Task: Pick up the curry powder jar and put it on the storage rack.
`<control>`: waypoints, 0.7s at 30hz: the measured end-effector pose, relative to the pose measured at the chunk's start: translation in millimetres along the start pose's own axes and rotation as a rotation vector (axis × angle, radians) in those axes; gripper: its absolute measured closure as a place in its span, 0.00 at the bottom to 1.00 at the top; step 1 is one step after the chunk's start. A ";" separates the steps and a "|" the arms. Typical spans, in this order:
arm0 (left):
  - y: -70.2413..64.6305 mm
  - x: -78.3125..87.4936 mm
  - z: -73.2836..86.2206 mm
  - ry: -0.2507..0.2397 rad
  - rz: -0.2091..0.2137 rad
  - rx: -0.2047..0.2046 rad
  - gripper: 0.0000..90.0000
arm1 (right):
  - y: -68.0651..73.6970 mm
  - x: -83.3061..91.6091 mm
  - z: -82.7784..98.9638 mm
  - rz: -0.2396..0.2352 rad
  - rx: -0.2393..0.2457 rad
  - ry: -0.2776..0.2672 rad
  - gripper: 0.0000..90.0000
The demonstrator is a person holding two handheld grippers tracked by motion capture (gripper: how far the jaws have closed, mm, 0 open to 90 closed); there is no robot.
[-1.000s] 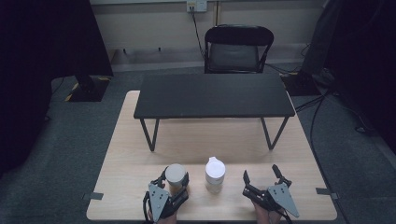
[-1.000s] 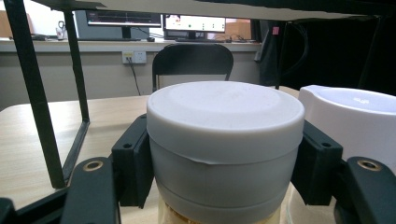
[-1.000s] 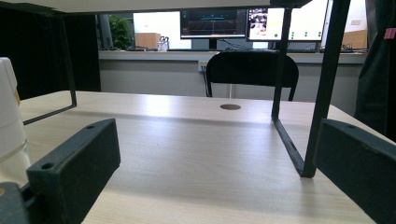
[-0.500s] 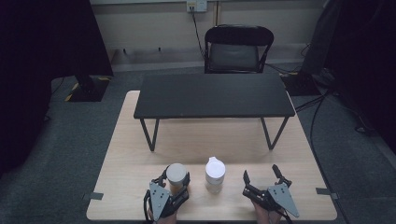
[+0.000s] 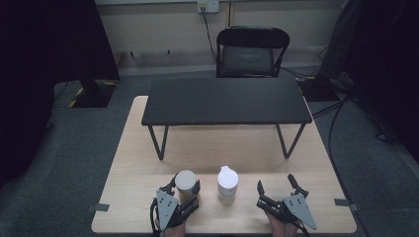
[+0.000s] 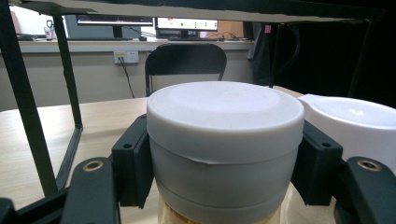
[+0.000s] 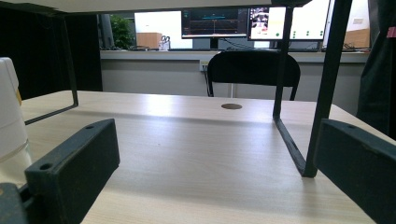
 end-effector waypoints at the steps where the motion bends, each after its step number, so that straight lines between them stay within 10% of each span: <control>1: -0.1 -0.2 -0.9 -0.001 0.002 -0.001 0.38 | 0.1 0.0 0.0 0.001 0.000 0.000 0.00; 21: 1.0 -7.9 -27.5 -0.042 0.024 -0.016 0.38 | 0.0 -0.4 -0.5 0.000 -0.001 0.004 0.00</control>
Point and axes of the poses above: each handheld gripper's, and its own axes: x roughly backward along the jaws, z roughly out of its underside, y roughly to its left, the point moved 7 cm from there along -x, roughly forward along the jaws, and after that the axes turned 3 degrees about -z, right-handed, at the moved point
